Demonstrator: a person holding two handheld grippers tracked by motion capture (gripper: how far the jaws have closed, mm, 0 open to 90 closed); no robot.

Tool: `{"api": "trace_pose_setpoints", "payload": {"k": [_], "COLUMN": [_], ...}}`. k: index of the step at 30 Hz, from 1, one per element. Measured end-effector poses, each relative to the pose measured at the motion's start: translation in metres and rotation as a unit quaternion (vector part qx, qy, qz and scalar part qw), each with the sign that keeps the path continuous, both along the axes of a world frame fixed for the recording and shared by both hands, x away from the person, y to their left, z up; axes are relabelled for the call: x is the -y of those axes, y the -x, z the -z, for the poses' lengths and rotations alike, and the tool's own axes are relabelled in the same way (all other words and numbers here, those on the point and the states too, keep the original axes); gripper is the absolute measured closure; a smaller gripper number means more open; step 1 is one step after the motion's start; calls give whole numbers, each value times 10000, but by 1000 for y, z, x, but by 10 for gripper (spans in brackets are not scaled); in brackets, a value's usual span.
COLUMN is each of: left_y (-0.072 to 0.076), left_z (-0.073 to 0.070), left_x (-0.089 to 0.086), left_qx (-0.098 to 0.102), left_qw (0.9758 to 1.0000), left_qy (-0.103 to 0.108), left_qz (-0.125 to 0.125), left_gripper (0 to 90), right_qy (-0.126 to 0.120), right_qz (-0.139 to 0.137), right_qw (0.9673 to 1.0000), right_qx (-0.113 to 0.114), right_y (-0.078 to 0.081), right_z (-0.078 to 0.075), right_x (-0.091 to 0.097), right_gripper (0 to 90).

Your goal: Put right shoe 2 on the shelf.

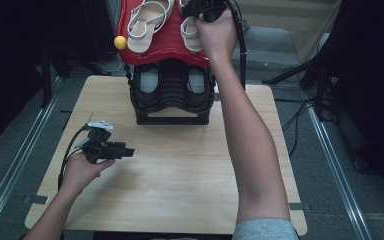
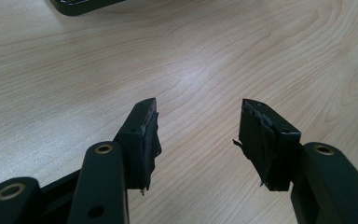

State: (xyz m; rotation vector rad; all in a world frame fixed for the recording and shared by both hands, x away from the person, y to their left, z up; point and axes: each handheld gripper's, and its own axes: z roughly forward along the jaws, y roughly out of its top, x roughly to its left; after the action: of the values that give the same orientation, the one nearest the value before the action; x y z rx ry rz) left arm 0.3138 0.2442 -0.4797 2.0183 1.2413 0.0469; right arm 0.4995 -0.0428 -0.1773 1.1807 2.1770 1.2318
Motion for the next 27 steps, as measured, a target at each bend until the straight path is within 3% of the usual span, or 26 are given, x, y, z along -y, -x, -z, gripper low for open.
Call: {"api": "trace_pose_setpoints", "payload": {"k": [9, 22, 27], "left_y": [0, -1, -1], "left_z": [0, 0, 0], "left_x": [-1, 0, 0], "left_qx": [14, 12, -1], "left_qw": [10000, 10000, 10000], "left_qy": [-20, -17, -39], "left_qz": [-11, -5, -6], "left_gripper": [476, 475, 475], "right_qy": [-115, -441, -377], "right_qz": [-31, -116, -154], "right_qw": [9999, 9988, 9988], "right_qx": [-46, 157, 265], "right_y": [-2, 4, 9], "right_z": [-1, -18, -20], "right_x": [2, 15, 22], "right_gripper": [853, 682, 637]}}
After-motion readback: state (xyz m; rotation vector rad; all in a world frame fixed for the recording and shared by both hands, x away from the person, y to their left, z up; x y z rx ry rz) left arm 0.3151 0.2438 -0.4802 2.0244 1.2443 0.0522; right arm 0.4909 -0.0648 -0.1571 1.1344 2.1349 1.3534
